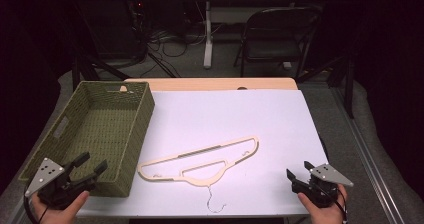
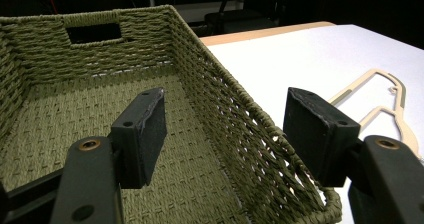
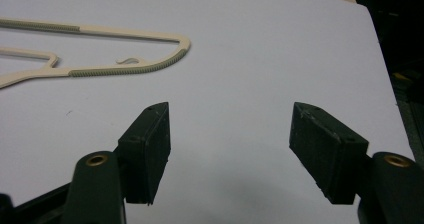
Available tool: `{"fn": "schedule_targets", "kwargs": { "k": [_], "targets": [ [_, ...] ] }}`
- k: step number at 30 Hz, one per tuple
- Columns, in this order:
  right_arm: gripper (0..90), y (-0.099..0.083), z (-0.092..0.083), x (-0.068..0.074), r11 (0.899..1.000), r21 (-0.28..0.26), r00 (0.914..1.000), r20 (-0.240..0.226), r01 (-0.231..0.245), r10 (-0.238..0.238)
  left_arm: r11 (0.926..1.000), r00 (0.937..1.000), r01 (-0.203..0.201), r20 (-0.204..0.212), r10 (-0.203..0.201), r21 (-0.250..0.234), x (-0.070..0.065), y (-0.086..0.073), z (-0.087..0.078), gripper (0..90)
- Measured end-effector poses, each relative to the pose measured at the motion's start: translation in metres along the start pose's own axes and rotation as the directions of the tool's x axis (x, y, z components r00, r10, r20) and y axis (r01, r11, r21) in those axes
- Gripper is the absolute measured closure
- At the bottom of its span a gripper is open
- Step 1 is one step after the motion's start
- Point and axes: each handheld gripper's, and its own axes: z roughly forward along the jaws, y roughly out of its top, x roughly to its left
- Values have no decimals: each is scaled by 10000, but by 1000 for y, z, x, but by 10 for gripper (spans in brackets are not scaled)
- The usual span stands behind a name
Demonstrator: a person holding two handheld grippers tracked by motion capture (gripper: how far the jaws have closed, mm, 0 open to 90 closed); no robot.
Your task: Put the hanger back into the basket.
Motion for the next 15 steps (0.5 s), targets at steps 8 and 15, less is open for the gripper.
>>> {"fn": "schedule_targets", "kwargs": {
  "k": [8, 15],
  "targets": [
    [376, 1, 2, 4, 9995, -23, 9990, -318, 327, -327, 10000, 10000, -7, 11, 7, 77, 0, 0, 0, 339],
    [404, 5, 1, 9, 9973, -5, 9966, -398, 728, -728, 9999, 9999, -46, 110, 45, 107, -3, 3, 0, 339]
  ]
}}
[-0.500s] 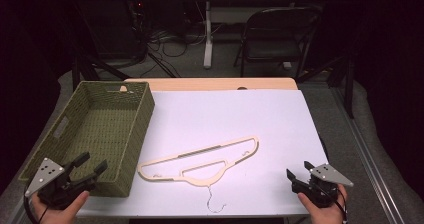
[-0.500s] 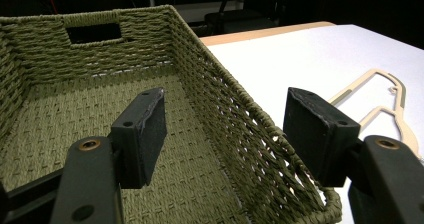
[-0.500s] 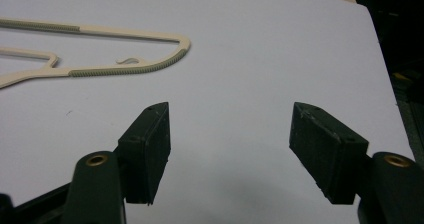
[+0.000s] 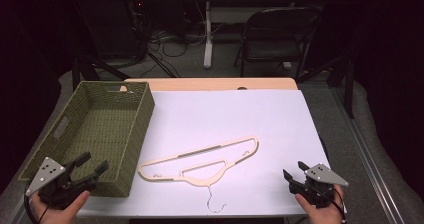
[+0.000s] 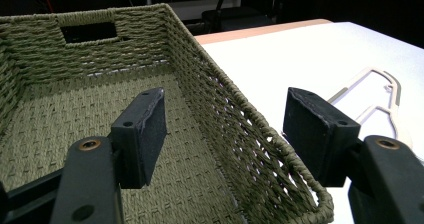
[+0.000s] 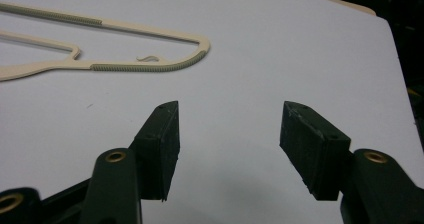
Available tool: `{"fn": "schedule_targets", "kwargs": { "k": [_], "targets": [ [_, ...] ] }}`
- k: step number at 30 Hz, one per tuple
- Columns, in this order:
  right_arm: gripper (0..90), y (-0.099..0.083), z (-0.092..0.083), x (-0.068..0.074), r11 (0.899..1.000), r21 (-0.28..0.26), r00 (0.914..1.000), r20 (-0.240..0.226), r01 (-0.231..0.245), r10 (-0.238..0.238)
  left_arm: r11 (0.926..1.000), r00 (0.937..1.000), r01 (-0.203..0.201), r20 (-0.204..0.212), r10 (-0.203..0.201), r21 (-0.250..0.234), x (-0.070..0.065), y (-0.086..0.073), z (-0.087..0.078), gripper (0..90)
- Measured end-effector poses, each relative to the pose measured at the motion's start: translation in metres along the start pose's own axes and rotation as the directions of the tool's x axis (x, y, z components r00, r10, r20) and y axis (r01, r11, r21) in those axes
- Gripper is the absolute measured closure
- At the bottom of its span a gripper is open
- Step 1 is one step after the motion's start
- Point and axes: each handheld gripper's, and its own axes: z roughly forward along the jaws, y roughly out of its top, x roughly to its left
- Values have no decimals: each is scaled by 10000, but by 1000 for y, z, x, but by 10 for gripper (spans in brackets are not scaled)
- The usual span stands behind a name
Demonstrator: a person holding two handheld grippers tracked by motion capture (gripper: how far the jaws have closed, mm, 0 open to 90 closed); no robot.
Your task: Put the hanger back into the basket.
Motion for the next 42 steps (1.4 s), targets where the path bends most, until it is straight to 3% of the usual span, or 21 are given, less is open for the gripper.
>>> {"fn": "schedule_targets", "kwargs": {
  "k": [14, 20, 26, 31, 35, 42],
  "targets": [
    [409, 3, 3, 4, 9993, 340, 9995, -267, 174, -165, 9997, 9997, -218, 107, 217, 109, -5, 2, 1, 339],
    [440, 9, 5, 6, 9964, 799, 9964, -819, 294, -228, 9989, 9989, -405, 232, 399, 233, -8, 9, 4, 339],
    [461, 35, 8, 16, 9889, 988, 9863, -1335, 1110, -973, 9971, 9968, -632, 518, 610, 425, -16, 15, 12, 339],
    [445, 48, 17, 24, 9821, 1295, 9744, -1960, 1365, -1096, 9958, 9953, -732, 674, 694, 558, -19, 15, 16, 340],
    [441, 60, 27, 37, 9704, 1371, 9584, -2341, 1990, -1635, 9948, 9935, -797, 864, 741, 632, -23, 18, 22, 341],
    [443, 76, 34, 49, 9569, 1382, 9373, -2784, 2554, -2099, 9922, 9884, -1038, 1183, 951, 696, -32, 23, 30, 342]
  ]
}}
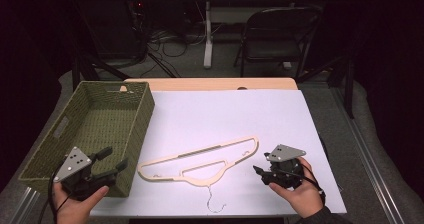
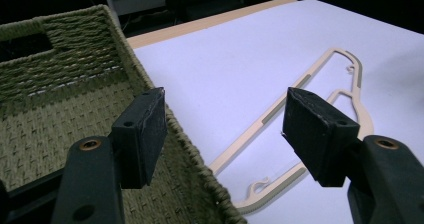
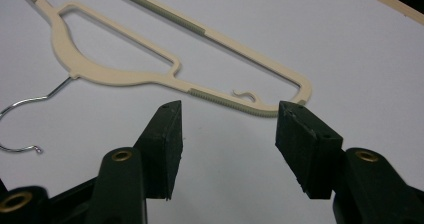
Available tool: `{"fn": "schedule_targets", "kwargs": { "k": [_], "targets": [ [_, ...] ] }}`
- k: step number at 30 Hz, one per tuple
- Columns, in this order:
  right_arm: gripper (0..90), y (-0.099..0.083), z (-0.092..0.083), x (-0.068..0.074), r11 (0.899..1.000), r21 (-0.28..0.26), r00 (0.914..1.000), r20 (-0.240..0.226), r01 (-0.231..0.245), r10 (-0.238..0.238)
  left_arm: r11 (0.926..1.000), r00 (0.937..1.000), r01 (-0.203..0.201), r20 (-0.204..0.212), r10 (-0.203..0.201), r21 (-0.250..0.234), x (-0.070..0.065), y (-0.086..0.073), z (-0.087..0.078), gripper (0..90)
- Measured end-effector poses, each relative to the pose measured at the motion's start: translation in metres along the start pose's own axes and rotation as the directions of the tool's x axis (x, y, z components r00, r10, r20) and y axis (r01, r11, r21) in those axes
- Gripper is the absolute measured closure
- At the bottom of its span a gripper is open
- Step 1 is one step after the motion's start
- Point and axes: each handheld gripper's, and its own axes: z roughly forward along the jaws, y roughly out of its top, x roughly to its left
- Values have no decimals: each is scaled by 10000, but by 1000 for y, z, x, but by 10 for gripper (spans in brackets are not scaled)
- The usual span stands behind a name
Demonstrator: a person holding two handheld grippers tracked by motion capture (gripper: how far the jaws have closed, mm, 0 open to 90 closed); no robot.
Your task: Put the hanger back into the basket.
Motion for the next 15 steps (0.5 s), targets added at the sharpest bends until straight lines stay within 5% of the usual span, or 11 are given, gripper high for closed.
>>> {"fn": "schedule_targets", "kwargs": {
  "k": [7, 15],
  "targets": [
    [452, 13, 5, 0, 9992, 161, 9989, -294, 360, -356, 9998, 9996, -172, 235, 171, 52, -6, 3, 5, 343],
    [477, 29, 11, -9, 9907, 961, 9942, -575, 965, -913, 9998, 9992, -180, 360, 179, 38, -9, 4, 6, 343]
  ]
}}
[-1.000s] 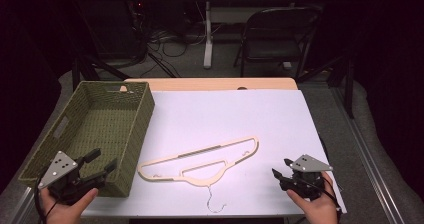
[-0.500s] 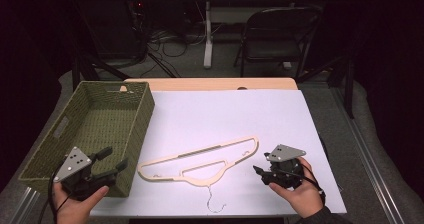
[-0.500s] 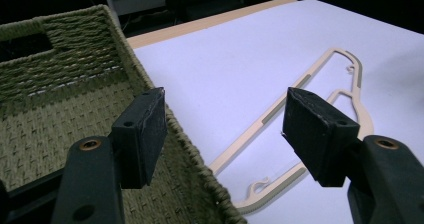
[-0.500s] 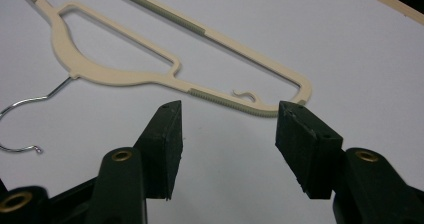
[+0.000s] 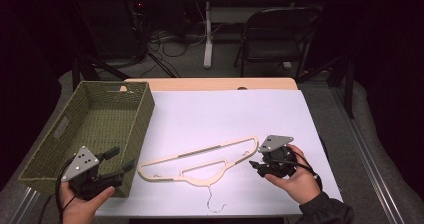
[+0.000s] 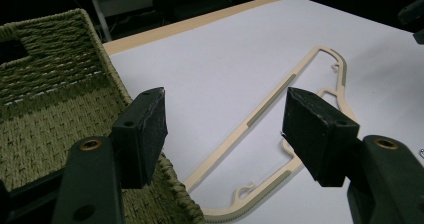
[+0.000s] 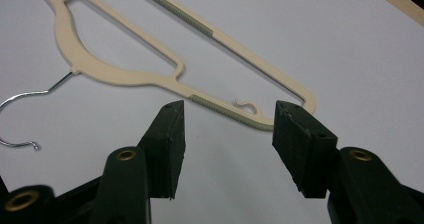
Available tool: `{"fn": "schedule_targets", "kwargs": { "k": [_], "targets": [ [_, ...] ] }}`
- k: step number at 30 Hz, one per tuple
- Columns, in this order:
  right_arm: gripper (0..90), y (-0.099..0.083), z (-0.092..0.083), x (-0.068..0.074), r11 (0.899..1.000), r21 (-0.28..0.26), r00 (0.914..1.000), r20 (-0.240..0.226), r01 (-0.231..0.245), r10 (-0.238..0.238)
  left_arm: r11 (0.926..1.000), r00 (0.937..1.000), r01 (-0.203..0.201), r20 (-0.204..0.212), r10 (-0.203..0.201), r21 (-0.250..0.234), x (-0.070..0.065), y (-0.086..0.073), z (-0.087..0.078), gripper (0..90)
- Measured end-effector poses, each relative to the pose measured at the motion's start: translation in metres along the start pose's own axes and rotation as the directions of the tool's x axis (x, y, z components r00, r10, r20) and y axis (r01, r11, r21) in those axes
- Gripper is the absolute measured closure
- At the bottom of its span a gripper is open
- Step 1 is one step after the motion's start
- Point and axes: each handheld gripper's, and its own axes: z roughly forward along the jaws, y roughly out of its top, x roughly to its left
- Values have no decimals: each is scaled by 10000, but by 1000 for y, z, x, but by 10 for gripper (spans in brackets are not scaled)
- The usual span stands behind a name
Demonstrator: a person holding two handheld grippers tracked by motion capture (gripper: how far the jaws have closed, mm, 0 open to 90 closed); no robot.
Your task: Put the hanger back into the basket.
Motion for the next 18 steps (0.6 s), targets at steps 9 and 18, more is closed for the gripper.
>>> {"fn": "schedule_targets", "kwargs": {
  "k": [9, 18],
  "targets": [
    [491, 16, 9, -11, 9954, 763, 9976, -417, 586, -555, 10000, 10000, -53, 84, 53, 65, -3, -1, 2, 343],
    [498, 27, 29, -8, 9834, 1350, 9899, -893, 1214, -1099, 9999, 9999, -106, 120, 105, 92, -4, -2, 2, 344]
  ]
}}
